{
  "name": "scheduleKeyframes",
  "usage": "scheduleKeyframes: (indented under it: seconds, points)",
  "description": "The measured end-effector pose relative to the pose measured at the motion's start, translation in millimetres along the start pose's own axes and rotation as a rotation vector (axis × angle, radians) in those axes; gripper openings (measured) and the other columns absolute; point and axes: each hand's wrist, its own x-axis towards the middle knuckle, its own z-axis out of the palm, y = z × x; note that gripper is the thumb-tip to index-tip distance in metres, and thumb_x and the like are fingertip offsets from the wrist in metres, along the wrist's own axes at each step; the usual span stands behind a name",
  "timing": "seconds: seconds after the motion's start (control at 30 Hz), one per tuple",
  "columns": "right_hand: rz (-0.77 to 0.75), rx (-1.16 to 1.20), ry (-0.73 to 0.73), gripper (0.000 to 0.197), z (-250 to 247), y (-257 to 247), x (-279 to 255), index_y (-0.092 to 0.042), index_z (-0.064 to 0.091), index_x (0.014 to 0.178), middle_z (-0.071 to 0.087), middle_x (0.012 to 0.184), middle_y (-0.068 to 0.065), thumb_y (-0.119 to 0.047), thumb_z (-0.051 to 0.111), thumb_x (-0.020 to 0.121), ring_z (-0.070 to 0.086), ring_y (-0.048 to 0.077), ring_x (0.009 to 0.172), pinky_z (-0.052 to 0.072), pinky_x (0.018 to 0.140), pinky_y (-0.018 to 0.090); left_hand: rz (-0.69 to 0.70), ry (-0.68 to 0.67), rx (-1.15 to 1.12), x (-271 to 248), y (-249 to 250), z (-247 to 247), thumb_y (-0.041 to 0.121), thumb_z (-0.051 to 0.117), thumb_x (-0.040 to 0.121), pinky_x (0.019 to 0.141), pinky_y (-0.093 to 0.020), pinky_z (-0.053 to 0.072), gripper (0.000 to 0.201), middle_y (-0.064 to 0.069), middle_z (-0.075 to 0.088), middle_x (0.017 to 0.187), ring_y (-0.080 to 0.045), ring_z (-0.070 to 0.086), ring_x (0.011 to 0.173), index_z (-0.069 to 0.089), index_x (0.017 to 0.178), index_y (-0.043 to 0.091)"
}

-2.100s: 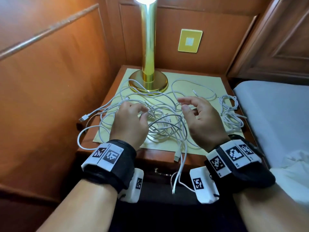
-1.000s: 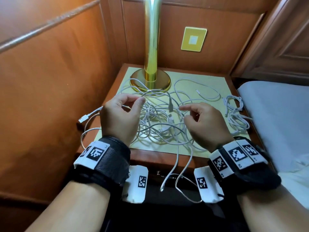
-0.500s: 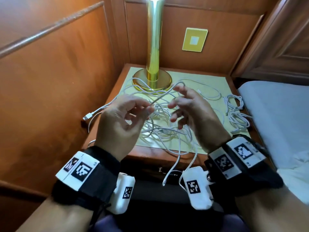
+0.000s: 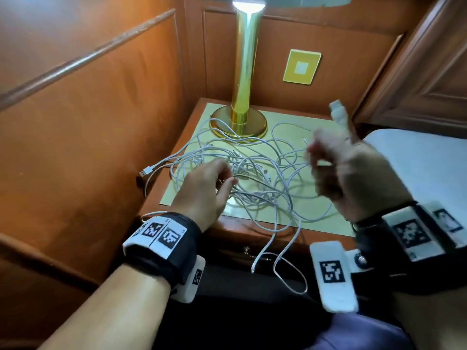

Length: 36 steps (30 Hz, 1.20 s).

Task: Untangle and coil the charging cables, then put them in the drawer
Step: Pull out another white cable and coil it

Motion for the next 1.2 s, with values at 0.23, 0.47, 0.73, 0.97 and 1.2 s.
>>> scheduleKeyframes:
  seconds: [0.23,0.47,0.73,0.97,1.2]
  points:
    - [-0.068,-0.779,-0.259,0.029,21.8,28.6,-11.7,-0.016,0.075,0.083,0.071,0.069,-0.006,-0.040,0.063,0.094,0.058,0.003,0.054,0.047,0.056,0.022,0.177,0.125,-0.005,0.7,17.5,5.2,0.011,0.066,0.090,0.063,-0.020,0.044,0.005,0.000,0.061,0.080,-0.014,0.054,0.069,0.062,0.090,0.010]
    - [-0.292,-0.599,0.087,0.022,8.3,30.9,-2.1,-0.023,0.067,0.086,0.055,0.073,-0.007,-0.032,0.055,0.101,0.046,0.005,0.061,0.033,0.060,0.026,-0.091,0.021,0.139,5.4,5.9,15.6,0.018,0.071,0.085,0.072,-0.023,0.034,0.006,0.006,0.050,0.082,-0.017,0.048,0.081,0.066,0.084,0.020]
    - [-0.329,-0.404,0.117,0.025,0.0,33.5,0.9,-0.024,0.068,0.090,0.070,0.095,0.003,-0.041,0.051,0.095,0.066,0.018,0.089,0.053,0.076,0.042,-0.180,0.020,0.260,6.6,12.6,13.1,0.037,0.072,0.087,0.084,-0.029,0.024,0.022,0.012,0.057,0.102,-0.016,0.049,0.105,0.063,0.106,0.029]
    - [-0.241,0.180,-0.241,0.029,17.8,31.5,1.9,-0.002,0.058,0.080,0.072,0.120,0.007,-0.023,0.041,0.091,0.062,0.019,0.122,0.046,0.101,0.041,-0.001,0.053,-0.045,9.9,18.2,22.7,0.023,0.073,0.090,0.075,-0.031,0.048,0.042,0.007,0.056,0.096,0.000,0.047,0.075,0.063,0.131,0.025]
    - [-0.050,0.474,0.059,0.041,16.1,-0.7,-4.4,-0.022,0.036,0.063,0.037,0.054,-0.004,-0.022,0.043,0.103,0.026,0.009,0.038,0.028,0.039,0.021,-0.146,-0.023,0.026,17.2,18.8,34.0,0.029,0.062,0.097,0.099,-0.043,0.042,0.023,0.003,0.057,0.117,-0.016,0.057,0.106,0.065,0.119,0.029]
